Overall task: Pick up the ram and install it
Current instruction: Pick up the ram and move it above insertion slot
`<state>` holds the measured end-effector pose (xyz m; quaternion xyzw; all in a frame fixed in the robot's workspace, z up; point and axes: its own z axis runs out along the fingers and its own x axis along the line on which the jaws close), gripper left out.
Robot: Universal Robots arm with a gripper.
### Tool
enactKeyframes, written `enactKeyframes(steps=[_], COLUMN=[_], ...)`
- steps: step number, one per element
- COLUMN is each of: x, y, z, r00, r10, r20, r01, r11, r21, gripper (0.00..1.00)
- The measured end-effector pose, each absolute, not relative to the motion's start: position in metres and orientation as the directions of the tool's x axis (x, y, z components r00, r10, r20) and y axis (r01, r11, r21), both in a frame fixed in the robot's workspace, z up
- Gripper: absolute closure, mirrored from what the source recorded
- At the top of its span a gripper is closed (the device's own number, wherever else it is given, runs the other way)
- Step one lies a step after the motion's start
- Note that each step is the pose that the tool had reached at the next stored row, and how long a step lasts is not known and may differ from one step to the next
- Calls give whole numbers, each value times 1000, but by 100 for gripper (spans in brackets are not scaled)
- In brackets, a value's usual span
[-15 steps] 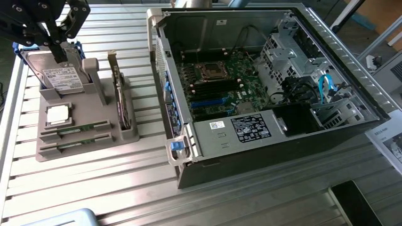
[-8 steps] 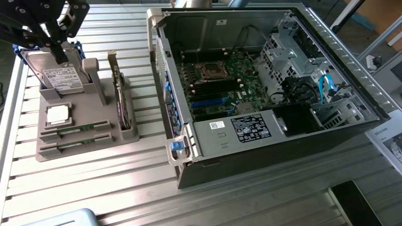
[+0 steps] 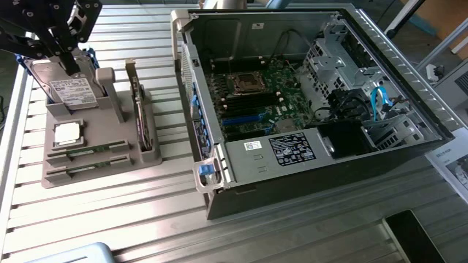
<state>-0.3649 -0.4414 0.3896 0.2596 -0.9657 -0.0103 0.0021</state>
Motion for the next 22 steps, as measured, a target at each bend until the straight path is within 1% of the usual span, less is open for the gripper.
enactKeyframes(steps=[4,8,22], x=[-365,-365,-365], y=[-441,-441,-441], z=[389,388,385], r00=[-833,-766,-570], r10=[-554,-643,-822], r20=[-1,-1,-1], r01=[-554,-643,-822], r11=[833,766,570], r21=[21,21,21], gripper=[89,89,89])
